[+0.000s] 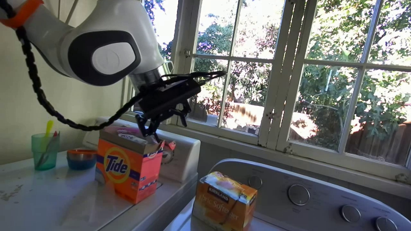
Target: Move the yellow box backwards then put the orange box on top of the machine on the right and press a button on the left washing machine.
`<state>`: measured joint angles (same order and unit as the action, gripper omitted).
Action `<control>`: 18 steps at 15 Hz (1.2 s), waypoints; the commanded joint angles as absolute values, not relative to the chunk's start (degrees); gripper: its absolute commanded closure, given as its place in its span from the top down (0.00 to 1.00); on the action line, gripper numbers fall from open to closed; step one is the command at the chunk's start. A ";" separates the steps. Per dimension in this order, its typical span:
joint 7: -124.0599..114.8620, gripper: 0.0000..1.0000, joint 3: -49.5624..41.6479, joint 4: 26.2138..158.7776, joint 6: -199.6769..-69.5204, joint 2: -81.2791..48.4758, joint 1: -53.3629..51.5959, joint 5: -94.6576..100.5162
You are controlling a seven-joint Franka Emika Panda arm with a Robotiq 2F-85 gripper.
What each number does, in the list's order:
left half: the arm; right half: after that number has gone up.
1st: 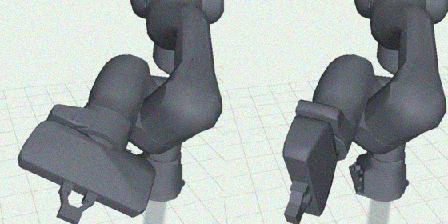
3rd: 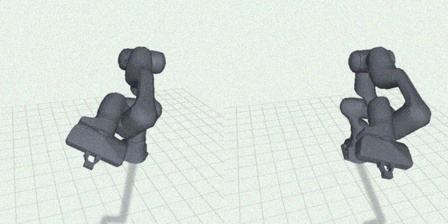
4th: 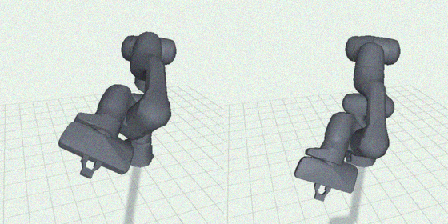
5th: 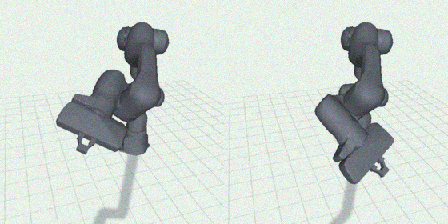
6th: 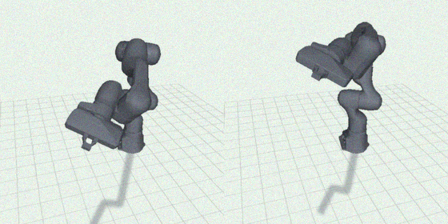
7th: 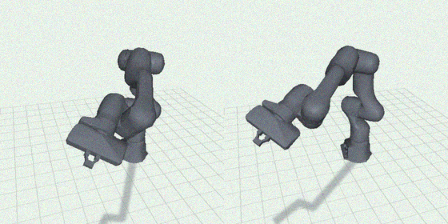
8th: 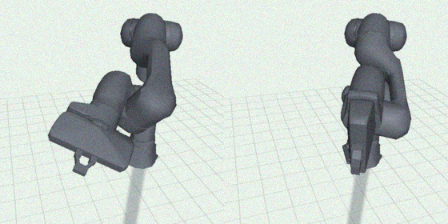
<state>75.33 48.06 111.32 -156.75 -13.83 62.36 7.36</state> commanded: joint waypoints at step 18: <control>121.25 1.00 25.61 102.28 -126.42 -10.57 30.12 -18.50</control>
<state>115.35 34.23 102.96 -132.10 -11.44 38.62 -16.03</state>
